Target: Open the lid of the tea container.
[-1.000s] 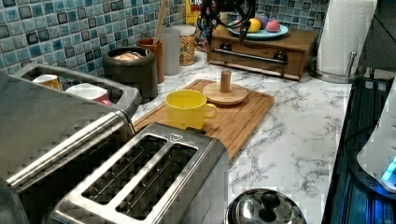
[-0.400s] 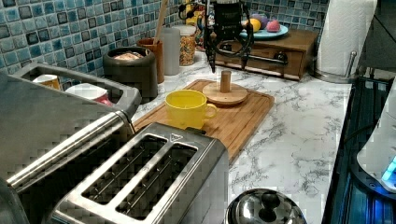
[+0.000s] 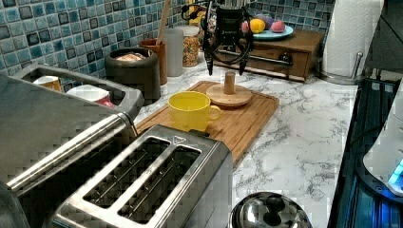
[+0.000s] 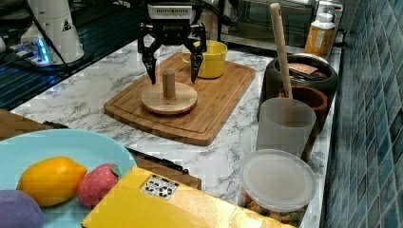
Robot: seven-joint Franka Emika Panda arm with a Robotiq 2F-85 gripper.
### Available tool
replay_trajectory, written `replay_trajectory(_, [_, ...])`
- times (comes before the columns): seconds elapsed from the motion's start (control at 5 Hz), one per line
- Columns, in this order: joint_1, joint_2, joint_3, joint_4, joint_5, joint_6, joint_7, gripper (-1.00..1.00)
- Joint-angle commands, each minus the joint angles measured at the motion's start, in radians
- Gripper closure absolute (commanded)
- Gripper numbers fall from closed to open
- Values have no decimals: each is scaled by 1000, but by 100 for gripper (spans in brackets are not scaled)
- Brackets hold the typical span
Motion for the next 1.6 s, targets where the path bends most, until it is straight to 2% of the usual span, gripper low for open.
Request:
replay_trajectory(0.2, [14,45,18,46,-2,-61,1,-100])
replay_trajectory(0.8, [9,59,2,38,-40,-13,70,-100])
replay_trajectory(1.0, [5,69,1,63,-26,-54,58,100])
replay_trajectory(1.6, [51,58,9,92,-82,-143,129,100])
